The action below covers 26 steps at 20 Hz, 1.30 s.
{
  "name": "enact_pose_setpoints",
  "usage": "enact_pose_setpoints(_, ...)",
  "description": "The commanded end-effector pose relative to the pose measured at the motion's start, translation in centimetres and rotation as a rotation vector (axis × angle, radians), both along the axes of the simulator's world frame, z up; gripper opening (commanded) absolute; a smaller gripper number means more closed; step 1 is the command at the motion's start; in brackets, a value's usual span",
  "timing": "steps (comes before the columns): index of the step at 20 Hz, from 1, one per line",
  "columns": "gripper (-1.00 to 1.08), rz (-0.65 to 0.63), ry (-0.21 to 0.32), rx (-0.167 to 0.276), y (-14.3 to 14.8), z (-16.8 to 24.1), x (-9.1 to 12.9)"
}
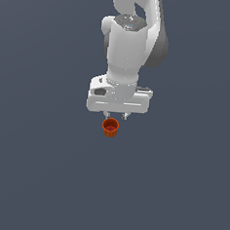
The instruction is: Pick up the object and move it to a goal position.
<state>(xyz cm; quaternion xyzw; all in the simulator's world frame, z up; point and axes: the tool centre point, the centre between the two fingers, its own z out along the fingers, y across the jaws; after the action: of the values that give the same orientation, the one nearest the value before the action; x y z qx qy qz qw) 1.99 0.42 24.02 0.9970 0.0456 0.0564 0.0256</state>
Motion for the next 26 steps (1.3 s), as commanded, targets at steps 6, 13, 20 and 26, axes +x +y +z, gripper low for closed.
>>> enact_pose_setpoints(6, 0.28, 0.104, -0.134, -0.065, -2.0, 8.2, 0.6)
enact_pose_setpoints(13, 0.28, 0.204, -0.269, -0.11, -4.3, 16.5, 0.1)
enact_pose_setpoints(20, 0.28, 0.29, -0.389, -0.13, -7.2, 23.3, -1.4)
enact_pose_setpoints(26, 0.28, 0.357, -0.477, -0.126, -10.3, 27.3, -2.9)
